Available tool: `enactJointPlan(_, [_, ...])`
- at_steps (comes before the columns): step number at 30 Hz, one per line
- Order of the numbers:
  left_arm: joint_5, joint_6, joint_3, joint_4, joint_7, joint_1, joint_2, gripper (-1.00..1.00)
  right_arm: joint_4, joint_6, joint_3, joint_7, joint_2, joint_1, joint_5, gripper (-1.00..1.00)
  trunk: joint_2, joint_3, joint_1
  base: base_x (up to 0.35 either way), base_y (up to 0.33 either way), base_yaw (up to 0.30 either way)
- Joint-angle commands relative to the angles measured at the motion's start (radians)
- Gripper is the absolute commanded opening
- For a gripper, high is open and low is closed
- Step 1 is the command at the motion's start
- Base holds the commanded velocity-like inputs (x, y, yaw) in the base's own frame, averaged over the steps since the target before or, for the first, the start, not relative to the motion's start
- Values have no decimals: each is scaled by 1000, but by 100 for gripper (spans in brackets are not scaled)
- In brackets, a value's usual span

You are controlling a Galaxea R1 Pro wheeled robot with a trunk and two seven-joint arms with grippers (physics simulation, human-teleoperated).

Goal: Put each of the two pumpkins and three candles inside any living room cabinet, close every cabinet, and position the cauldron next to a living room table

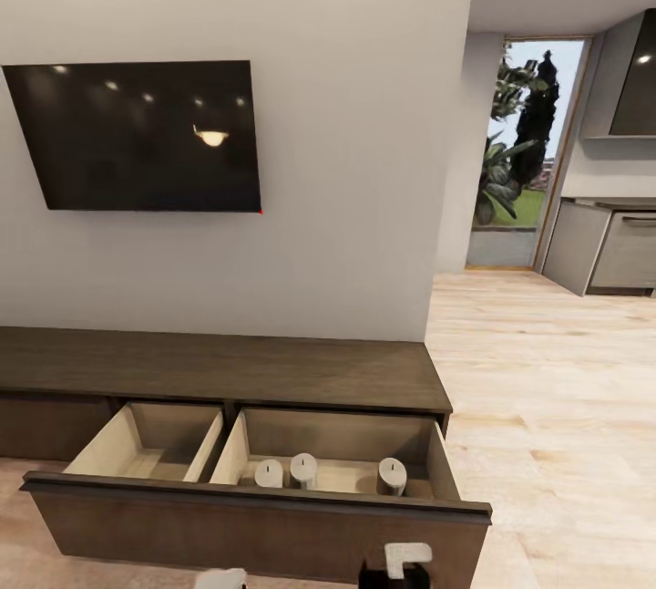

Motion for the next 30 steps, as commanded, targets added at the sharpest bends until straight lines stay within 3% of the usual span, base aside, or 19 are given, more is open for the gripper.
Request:
enactJointPlan(1, [8,-15,-7,13,5,0,2,100,29,-13,5,-6,0,-2,2,100,0,-1,0,0,0,0])
enactJointPlan(3, [5,-39,-7,10,1,-1,3,100,47,-32,6,-6,0,-6,38,100,0,-1,0,0,0,0])
enactJointPlan(11, [-2,-93,-6,4,-1,-1,3,100,61,-55,7,-5,0,-16,78,100,0,-1,0,0,0,0])
enactJointPlan(24, [-1,-152,-6,14,-1,-1,5,100,84,-86,5,3,0,-17,76,100,0,-1,0,0,0,0])
enactJointPlan(27, [-1,-164,-7,15,-1,-1,7,100,94,-72,3,36,0,-18,0,100,0,-1,0,0,0,0])
enactJointPlan(28, [-2,-167,-7,16,-1,-1,7,100,112,-50,3,82,0,-23,-77,100,0,-1,0,27,0,0])
enactJointPlan(30, [-4,-168,-7,16,-1,-1,7,100,136,-31,3,119,0,-28,-140,100,0,-1,0,99,0,0])
